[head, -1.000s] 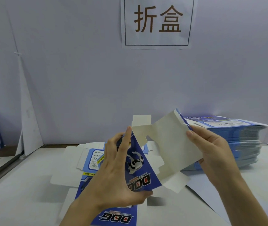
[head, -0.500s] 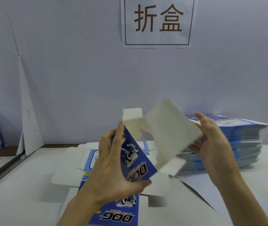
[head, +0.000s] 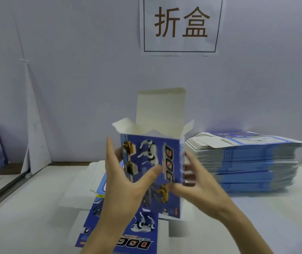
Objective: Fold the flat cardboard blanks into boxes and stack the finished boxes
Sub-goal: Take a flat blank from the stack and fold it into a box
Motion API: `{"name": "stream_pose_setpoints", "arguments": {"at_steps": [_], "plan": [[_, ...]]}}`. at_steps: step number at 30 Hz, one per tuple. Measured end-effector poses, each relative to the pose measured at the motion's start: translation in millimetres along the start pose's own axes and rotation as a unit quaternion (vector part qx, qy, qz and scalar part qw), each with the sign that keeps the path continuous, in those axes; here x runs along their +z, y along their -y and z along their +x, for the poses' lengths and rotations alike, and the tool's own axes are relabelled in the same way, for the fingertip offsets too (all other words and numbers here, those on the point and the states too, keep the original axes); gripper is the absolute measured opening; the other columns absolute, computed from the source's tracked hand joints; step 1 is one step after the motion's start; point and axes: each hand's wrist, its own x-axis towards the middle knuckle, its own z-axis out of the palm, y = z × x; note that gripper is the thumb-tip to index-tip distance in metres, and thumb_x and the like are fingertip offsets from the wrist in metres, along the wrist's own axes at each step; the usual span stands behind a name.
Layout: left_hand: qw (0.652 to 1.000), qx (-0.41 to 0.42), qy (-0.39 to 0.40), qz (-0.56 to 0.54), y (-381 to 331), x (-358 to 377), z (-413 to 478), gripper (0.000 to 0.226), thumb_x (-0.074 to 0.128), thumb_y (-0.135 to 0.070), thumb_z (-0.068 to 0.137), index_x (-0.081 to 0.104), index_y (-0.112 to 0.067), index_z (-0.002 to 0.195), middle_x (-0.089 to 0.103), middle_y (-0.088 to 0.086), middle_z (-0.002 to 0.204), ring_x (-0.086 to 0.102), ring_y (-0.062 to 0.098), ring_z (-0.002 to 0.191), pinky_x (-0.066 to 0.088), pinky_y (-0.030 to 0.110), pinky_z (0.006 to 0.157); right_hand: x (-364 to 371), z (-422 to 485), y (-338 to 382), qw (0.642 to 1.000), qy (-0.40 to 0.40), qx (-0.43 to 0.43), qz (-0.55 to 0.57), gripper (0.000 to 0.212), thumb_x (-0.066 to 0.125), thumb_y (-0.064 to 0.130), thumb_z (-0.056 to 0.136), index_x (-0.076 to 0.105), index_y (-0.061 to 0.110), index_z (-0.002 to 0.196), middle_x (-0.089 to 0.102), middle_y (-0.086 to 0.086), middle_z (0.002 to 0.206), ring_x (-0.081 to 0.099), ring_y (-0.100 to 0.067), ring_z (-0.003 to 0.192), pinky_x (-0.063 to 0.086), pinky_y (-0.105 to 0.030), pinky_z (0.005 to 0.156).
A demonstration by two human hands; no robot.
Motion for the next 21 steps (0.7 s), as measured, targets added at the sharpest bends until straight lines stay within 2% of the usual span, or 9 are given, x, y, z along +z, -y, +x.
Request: {"name": "stream_pose_setpoints", "arguments": {"at_steps": [2,3,5,6,9,12,14,17,21], "plan": [[1.000,0.021,0.011,0.012,1.8,-6.5,4.3,0.098,0.071,-0.057,0.056,0.022,-0.051,0.140,0.047,-0.029,0.128,0.048,-0.013,0.116,0.046,0.007,0.086,-10.1,-0.1,-0.2,0.997,-0.023,0.007,0.071,0.065,0.075,0.049,0.061,0.049,0.061,0.119,0.070,0.018,0.103,0.070,-0.009,0.093,0.058,-0.024,0.069],[0.999,0.017,0.025,0.016,2.8,-8.5,5.5,0.088,0.073,-0.059,0.061,0.029,-0.053,0.136,0.049,-0.024,0.134,0.048,-0.008,0.121,0.047,0.015,0.094,-13.6,0.2,0.1,0.992,-0.020,0.016,0.121,0.068,0.073,0.051,0.060,0.053,0.047,0.124,0.072,0.010,0.106,0.072,-0.016,0.094,0.058,-0.027,0.071],[0.996,-0.026,0.083,-0.020,5.0,-7.6,4.4,0.078,0.077,-0.059,0.067,0.040,-0.049,0.135,0.054,-0.017,0.135,0.051,0.005,0.125,0.046,0.031,0.102,-15.1,0.8,1.9,0.981,-0.011,0.035,0.189,0.061,0.071,0.048,0.068,0.057,0.029,0.124,0.074,-0.001,0.110,0.073,-0.024,0.094,0.060,-0.030,0.072],[0.992,-0.048,0.110,-0.048,5.0,-5.0,2.7,0.075,0.077,-0.057,0.067,0.044,-0.045,0.134,0.061,-0.017,0.128,0.055,0.008,0.122,0.050,0.032,0.099,-13.9,1.1,2.8,0.979,-0.015,0.041,0.201,0.055,0.069,0.045,0.073,0.057,0.027,0.124,0.074,-0.003,0.110,0.073,-0.025,0.094,0.060,-0.031,0.072],[0.986,-0.066,0.118,-0.092,8.7,0.0,0.7,0.067,0.073,-0.051,0.065,0.052,-0.032,0.126,0.072,-0.013,0.107,0.068,0.010,0.102,0.056,0.024,0.084,-9.1,2.1,3.3,0.976,-0.027,0.044,0.212,0.047,0.065,0.041,0.078,0.057,0.029,0.123,0.075,-0.002,0.108,0.074,-0.024,0.091,0.059,-0.027,0.066],[0.988,-0.063,0.095,-0.104,12.7,-4.7,3.9,0.054,0.066,-0.043,0.068,0.059,-0.023,0.118,0.074,-0.004,0.100,0.070,0.016,0.094,0.057,0.022,0.073,-6.3,1.5,4.3,0.979,-0.030,0.055,0.196,0.052,0.076,0.045,0.077,0.054,0.032,0.122,0.075,0.007,0.102,0.074,-0.017,0.089,0.057,-0.021,0.064],[0.989,-0.059,0.090,-0.105,13.0,-8.5,5.9,0.053,0.067,-0.043,0.067,0.061,-0.025,0.117,0.073,-0.004,0.102,0.070,0.016,0.095,0.056,0.021,0.071,-4.4,1.8,3.5,0.978,-0.023,0.067,0.196,0.055,0.066,0.046,0.073,0.051,0.031,0.123,0.075,0.009,0.103,0.074,-0.016,0.092,0.059,-0.023,0.067],[0.989,-0.052,0.094,-0.106,13.1,-9.6,6.7,0.059,0.065,-0.049,0.067,0.057,-0.030,0.122,0.072,-0.010,0.108,0.068,0.009,0.099,0.056,0.019,0.075,-2.7,2.3,1.3,0.978,-0.006,0.069,0.199,0.049,0.072,0.046,0.081,0.051,0.034,0.124,0.074,0.007,0.108,0.073,-0.018,0.096,0.060,-0.026,0.073],[0.988,-0.055,0.064,-0.128,18.6,-8.7,7.5,0.040,0.063,-0.041,0.072,0.065,-0.026,0.108,0.075,-0.006,0.099,0.071,0.013,0.092,0.058,0.022,0.068,-5.7,2.6,-1.2,0.981,-0.005,0.072,0.179,0.052,0.068,0.047,0.070,0.050,0.042,0.118,0.073,0.013,0.105,0.072,-0.015,0.097,0.057,-0.022,0.066]]}}
